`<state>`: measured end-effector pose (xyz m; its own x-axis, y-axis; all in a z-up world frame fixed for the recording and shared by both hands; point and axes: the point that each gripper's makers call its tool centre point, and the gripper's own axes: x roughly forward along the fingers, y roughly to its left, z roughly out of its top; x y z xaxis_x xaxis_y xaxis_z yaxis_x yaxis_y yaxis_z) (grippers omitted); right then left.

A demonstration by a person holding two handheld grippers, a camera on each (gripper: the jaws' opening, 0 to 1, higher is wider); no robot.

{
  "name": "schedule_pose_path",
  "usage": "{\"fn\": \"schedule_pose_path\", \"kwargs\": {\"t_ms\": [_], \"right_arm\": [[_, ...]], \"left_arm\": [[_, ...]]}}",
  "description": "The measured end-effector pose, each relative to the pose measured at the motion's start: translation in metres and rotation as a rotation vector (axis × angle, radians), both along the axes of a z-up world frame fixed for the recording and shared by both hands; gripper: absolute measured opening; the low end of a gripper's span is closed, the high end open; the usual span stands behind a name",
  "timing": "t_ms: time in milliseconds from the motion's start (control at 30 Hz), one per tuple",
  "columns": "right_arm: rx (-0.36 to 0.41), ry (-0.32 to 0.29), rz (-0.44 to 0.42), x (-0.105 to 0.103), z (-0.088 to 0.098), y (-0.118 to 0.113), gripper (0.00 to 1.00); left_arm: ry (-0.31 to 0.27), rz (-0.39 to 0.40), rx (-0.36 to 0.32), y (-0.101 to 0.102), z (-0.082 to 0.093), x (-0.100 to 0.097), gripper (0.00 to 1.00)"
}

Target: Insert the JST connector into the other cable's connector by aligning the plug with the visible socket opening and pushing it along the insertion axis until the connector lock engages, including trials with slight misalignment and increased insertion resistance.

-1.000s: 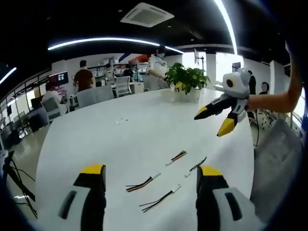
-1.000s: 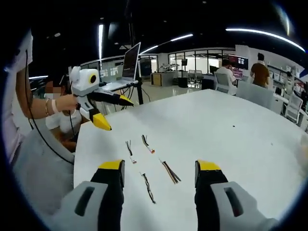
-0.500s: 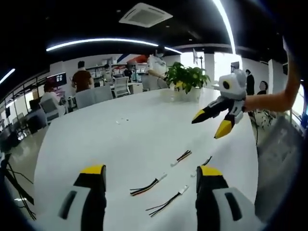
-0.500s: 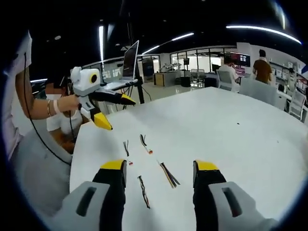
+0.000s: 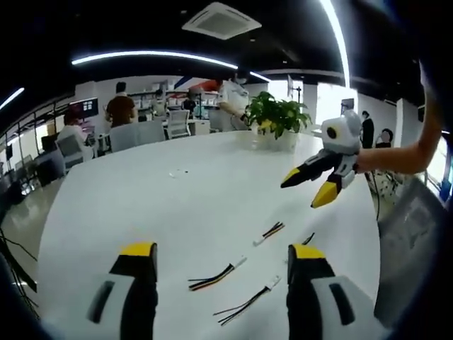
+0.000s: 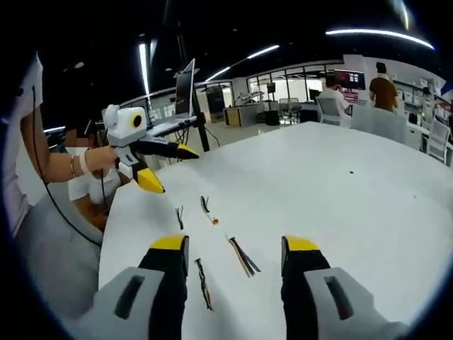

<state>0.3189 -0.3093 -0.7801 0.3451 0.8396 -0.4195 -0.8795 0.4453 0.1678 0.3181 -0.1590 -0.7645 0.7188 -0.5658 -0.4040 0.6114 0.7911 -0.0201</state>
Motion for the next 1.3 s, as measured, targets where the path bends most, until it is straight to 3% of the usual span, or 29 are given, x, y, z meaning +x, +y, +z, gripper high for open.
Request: {"fn": "schedule_pose_path", "kwargs": {"t_ms": [267, 833, 1000, 1167, 1300], "right_arm": [[-0.009, 0.001, -0.003, 0.005, -0.006, 0.001, 0.50], [-0.013, 0.010, 0.044, 0.004, -0.018, 0.005, 0.41], [-0.044, -0.029, 0.061, 0.009, -0.024, 0.005, 0.38], [-0.036, -0.033, 0.084, 0.008, -0.026, 0.007, 0.36], [-0.036, -0.037, 0.100, 0.010, -0.030, 0.010, 0.34]], "left_arm": [[0.011, 0.004, -0.022, 0.000, -0.005, 0.006, 0.72], [0.022, -0.064, -0.032, -0.010, -0.019, 0.014, 0.65], [0.025, -0.067, -0.032, -0.010, -0.024, 0.017, 0.63], [0.017, -0.104, -0.045, -0.016, -0.026, 0.017, 0.59], [-0.008, -0.158, -0.016, -0.022, -0.029, 0.015, 0.58]]}}
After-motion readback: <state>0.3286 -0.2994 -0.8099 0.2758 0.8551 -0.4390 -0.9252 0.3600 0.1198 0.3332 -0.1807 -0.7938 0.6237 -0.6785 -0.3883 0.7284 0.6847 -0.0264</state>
